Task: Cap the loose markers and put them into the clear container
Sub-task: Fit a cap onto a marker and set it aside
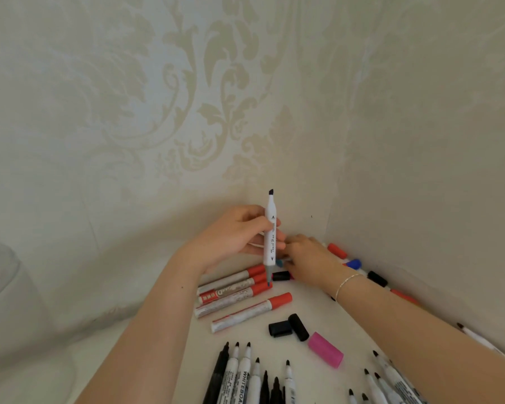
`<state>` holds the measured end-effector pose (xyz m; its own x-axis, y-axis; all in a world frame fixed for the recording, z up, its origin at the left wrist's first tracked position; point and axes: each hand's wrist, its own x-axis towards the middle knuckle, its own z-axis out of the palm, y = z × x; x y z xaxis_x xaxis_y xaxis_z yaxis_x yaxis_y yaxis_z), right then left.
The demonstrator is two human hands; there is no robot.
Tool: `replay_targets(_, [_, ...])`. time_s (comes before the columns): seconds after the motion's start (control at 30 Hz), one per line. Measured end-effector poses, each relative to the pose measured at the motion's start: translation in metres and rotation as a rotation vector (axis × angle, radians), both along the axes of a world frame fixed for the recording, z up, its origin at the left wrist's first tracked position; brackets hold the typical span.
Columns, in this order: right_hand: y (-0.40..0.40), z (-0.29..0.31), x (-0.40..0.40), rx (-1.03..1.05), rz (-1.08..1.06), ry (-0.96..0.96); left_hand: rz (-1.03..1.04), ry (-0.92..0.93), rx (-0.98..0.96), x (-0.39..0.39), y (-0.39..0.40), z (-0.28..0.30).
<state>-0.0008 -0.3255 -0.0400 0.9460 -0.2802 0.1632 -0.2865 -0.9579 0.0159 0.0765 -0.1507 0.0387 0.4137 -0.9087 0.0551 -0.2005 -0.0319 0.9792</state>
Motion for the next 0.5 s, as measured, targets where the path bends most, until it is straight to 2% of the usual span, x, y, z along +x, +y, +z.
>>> replay_targets(0.1, [-0.002, -0.003, 0.003, 0.048, -0.047, 0.033, -0.013, -0.029, 0.001, -0.003, 0.001, 0.003])
replay_targets(0.2, [-0.007, -0.002, 0.0, 0.183, -0.069, -0.092, -0.006, -0.037, 0.005, -0.004, 0.001, 0.003])
replay_targets(0.27, [-0.008, 0.013, -0.005, 0.412, -0.128, -0.296, -0.006, -0.055, 0.01, -0.004, 0.002, 0.003])
replay_targets(0.37, [-0.002, 0.054, -0.021, 0.976, -0.114, -0.621, -0.026, -0.065, 0.016, -0.004, 0.003, 0.003])
replay_targets(0.43, [0.002, 0.08, -0.033, 1.235, -0.032, -0.686, -0.044, -0.061, 0.014, -0.005, 0.003, 0.004])
replay_targets(0.5, [0.009, 0.099, -0.042, 1.391, 0.043, -0.701, -0.056, -0.059, 0.01, -0.006, 0.003, 0.005])
